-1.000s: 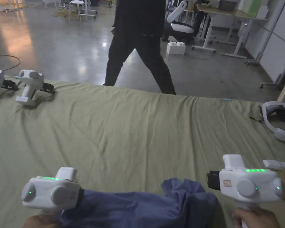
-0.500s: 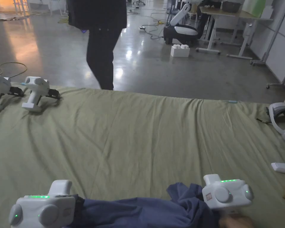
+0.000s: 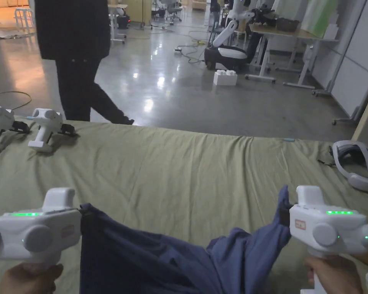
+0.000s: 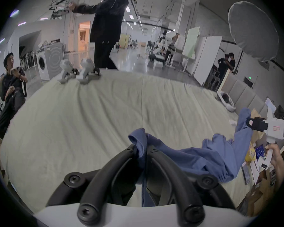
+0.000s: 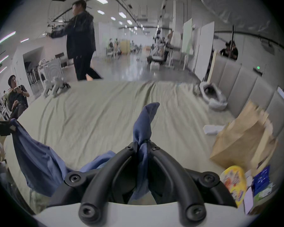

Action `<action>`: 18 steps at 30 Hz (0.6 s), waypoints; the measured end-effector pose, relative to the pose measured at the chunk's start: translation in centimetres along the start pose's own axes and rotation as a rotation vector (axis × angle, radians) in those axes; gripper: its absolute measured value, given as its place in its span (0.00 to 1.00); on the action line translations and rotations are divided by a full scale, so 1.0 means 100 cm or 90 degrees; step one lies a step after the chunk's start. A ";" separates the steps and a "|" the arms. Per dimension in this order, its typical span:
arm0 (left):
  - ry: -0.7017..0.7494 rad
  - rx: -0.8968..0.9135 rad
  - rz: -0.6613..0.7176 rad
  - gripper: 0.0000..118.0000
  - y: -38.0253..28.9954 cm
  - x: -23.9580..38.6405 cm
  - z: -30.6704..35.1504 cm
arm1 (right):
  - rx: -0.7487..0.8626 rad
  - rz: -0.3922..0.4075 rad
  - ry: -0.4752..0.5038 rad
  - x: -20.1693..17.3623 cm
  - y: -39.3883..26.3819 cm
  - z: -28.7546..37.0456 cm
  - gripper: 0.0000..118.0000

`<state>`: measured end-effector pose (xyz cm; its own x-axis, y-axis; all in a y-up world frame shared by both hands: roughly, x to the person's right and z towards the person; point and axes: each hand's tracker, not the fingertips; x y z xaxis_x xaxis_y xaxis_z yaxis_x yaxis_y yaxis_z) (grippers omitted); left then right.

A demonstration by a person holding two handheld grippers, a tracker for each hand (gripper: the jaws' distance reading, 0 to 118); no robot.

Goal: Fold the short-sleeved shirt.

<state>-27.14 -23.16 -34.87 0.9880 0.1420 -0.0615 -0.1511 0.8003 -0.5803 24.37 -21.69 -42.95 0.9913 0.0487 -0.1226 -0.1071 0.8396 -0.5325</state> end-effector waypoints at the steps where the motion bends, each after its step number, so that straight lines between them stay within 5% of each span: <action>1: 0.006 0.019 -0.003 0.10 0.007 -0.001 0.006 | 0.022 0.006 -0.005 0.000 0.008 0.010 0.11; 18: 0.056 0.151 0.064 0.10 0.128 -0.053 0.107 | 0.178 0.019 -0.072 0.007 0.116 0.132 0.11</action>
<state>-34.69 -7.45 -33.34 0.9650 0.1848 -0.1860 -0.2421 0.9005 -0.3612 24.82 -4.77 -38.21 0.9919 0.1227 -0.0329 -0.1270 0.9523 -0.2774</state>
